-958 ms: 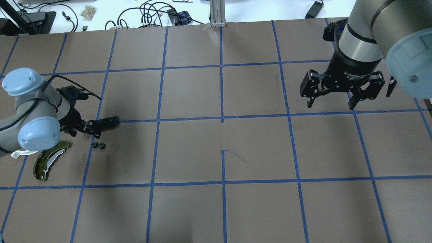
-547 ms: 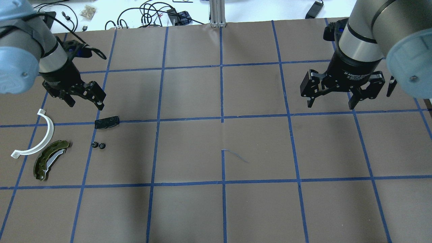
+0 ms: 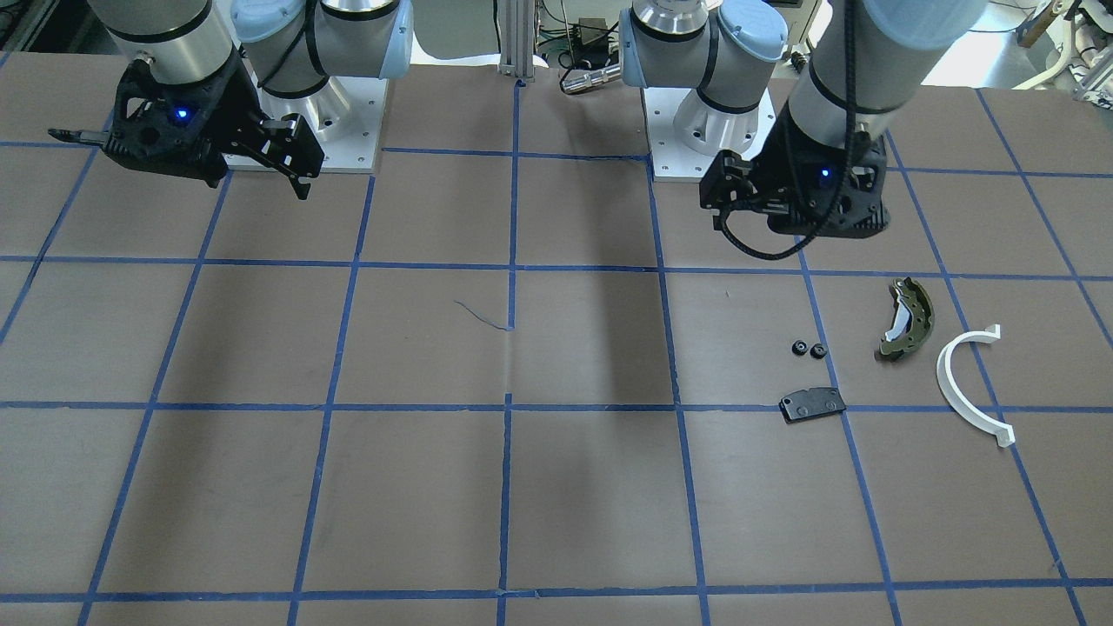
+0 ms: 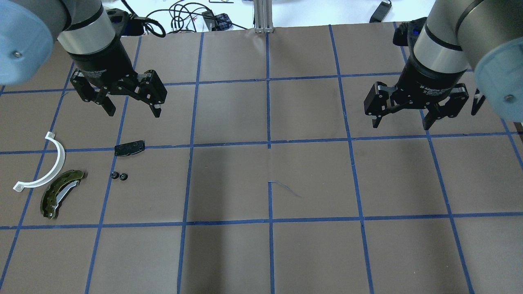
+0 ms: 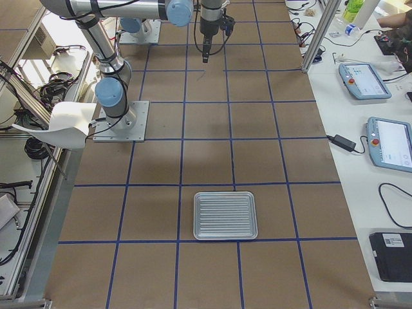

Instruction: Place bearing gear from tray to pile

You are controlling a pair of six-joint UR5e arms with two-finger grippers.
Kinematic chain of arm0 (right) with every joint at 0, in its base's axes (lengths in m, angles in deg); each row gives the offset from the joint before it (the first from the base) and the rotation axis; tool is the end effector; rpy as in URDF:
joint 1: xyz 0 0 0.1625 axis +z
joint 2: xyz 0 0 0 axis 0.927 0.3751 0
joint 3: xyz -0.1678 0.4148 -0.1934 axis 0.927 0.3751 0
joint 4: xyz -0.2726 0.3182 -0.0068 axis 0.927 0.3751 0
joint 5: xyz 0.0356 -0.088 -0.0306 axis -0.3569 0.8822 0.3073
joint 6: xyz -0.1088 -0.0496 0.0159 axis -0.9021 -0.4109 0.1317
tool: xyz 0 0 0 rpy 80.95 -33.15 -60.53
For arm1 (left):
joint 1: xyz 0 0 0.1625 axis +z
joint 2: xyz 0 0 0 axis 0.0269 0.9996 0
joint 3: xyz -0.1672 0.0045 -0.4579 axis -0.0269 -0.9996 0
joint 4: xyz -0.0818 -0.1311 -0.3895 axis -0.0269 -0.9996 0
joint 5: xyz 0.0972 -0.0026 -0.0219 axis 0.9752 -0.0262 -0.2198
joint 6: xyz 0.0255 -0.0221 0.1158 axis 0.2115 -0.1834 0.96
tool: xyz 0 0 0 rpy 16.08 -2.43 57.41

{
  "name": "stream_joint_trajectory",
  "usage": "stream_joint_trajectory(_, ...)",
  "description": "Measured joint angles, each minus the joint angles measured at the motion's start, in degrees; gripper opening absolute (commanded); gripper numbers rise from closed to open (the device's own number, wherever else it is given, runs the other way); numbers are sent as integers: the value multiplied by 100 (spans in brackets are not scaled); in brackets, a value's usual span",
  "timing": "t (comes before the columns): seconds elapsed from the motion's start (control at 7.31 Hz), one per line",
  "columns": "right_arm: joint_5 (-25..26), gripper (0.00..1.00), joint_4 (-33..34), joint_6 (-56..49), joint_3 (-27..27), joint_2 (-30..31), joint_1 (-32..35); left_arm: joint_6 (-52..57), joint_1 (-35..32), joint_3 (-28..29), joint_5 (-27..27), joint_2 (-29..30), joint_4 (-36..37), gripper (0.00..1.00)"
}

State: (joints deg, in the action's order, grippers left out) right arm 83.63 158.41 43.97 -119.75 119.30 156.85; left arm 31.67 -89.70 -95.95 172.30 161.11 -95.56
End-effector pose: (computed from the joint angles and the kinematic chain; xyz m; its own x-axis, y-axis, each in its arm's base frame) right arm 0.1214 -0.4401 0.5099 -0.9930 0.1131 0.0344 0.1153 0.9909 0.0692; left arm -0.1386 -0.4923 0.5316 -0.9972 0.0622 -0.0407 0.0582 0.9939 0.0942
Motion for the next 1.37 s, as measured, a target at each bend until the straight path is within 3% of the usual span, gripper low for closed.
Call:
stream_joint_trajectory(0.27, -10, 100, 8, 0, -3, 5, 10, -65, -122, -194, -25, -162, 941, 100)
stream_joint_trajectory(0.55, 16, 100, 19, 10, -3, 10, 17, -40, -137, -214, -67, -279, 1370, 100)
stream_joint_trajectory(0.96, 4, 100, 122, 23, -4, 6, 14, -44, -95, -190, -373, -343, 1140, 100)
stream_joint_trajectory(1.37, 36, 100, 305, 18, -11, 0, 20, -46, -48, 101, -379, -319, 207, 100)
